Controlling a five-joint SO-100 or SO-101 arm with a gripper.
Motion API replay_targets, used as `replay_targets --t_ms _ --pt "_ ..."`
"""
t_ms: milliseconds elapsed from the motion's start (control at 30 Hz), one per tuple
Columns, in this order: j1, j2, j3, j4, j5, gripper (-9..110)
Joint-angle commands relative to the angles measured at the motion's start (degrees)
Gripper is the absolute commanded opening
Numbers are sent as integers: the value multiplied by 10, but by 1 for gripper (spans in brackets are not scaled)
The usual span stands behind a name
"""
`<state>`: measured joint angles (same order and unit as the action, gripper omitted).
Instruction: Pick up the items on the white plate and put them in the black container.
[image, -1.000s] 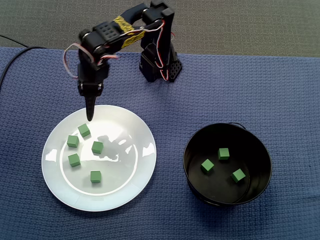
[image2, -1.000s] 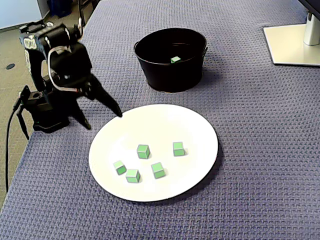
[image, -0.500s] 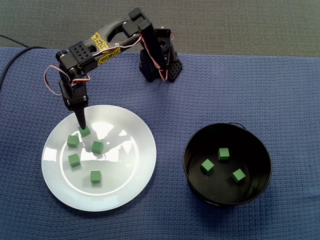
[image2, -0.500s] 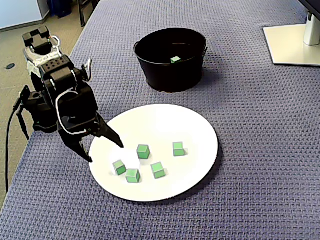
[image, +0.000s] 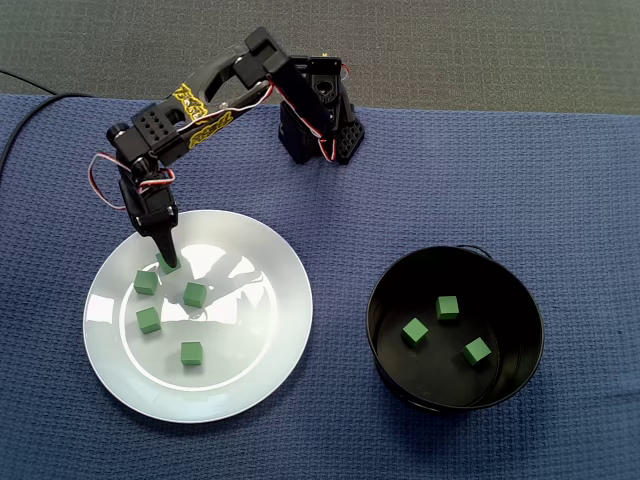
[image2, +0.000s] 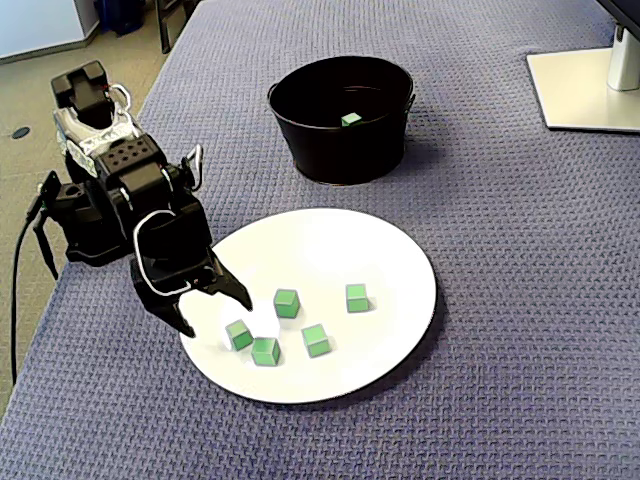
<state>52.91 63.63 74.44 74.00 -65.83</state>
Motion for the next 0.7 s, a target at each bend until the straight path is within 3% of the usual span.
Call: replay_targets --t_ms 0,667 --pt "-14 0 -30 -18 -5 29" --pt "-27 -79 -98 -12 4 20"
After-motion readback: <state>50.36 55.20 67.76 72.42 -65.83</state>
